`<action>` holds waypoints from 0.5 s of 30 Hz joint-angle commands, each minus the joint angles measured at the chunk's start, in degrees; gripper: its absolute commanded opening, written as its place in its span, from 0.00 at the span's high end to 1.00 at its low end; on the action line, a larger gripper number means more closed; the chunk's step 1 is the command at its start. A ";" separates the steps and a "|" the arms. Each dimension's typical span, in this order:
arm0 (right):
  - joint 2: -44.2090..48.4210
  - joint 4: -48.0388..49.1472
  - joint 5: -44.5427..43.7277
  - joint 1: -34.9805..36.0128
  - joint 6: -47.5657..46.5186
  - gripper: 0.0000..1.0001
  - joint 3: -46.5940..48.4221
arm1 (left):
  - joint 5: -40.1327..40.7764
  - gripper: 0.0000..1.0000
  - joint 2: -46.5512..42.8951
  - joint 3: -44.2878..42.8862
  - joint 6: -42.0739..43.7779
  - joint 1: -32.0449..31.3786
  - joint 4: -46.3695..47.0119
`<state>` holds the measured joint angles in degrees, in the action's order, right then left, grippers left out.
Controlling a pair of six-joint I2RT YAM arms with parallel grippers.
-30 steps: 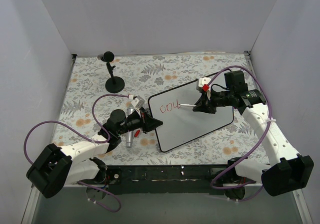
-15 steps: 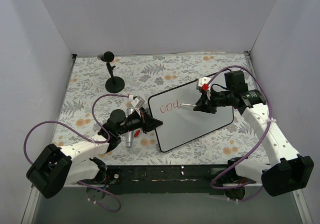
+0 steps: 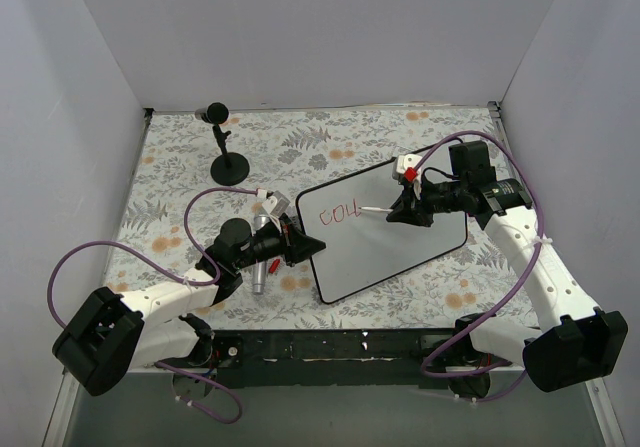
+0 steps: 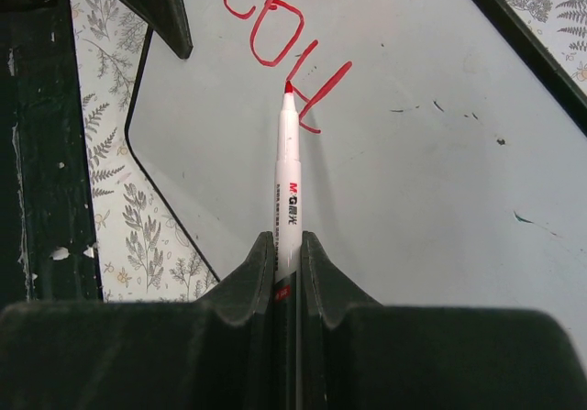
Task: Write a sentence on the whiteboard
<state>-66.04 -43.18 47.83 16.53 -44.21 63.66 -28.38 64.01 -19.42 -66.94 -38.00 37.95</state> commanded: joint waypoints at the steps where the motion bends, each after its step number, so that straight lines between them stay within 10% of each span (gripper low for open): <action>1: 1.18 -0.85 2.61 0.25 -1.58 0.99 2.08 | 0.35 1.00 -1.43 0.35 2.43 -0.15 0.10; 15: 0.91 -0.94 2.44 0.25 -1.85 0.99 2.35 | 0.34 1.00 -1.08 0.44 2.60 -0.15 0.45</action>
<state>-66.04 -43.77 49.25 16.53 -45.45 63.66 -28.38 64.01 -19.20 -66.92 -38.00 38.20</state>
